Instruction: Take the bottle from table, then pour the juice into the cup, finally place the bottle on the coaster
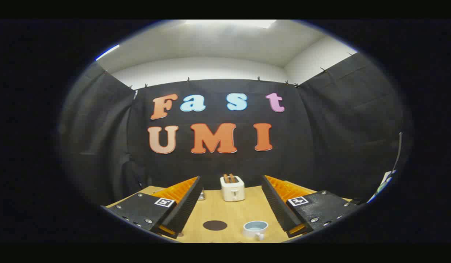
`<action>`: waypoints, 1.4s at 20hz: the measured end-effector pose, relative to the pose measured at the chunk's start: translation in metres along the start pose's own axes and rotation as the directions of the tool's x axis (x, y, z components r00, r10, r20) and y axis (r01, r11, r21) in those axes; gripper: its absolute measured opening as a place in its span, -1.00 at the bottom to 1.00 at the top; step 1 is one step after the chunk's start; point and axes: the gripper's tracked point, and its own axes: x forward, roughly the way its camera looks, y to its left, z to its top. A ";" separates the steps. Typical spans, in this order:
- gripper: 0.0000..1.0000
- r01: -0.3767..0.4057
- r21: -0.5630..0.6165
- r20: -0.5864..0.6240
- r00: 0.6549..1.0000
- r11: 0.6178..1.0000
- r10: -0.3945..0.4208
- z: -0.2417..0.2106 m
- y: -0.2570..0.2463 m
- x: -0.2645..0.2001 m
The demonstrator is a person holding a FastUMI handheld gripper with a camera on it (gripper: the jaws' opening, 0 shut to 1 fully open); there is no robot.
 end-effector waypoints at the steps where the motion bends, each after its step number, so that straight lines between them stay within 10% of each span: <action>1: 0.93 -0.023 0.000 0.002 1.000 1.000 0.023 -0.001 0.015 -0.005; 28: 0.93 -0.271 -0.010 -0.048 0.961 0.962 0.271 -0.076 0.166 -0.064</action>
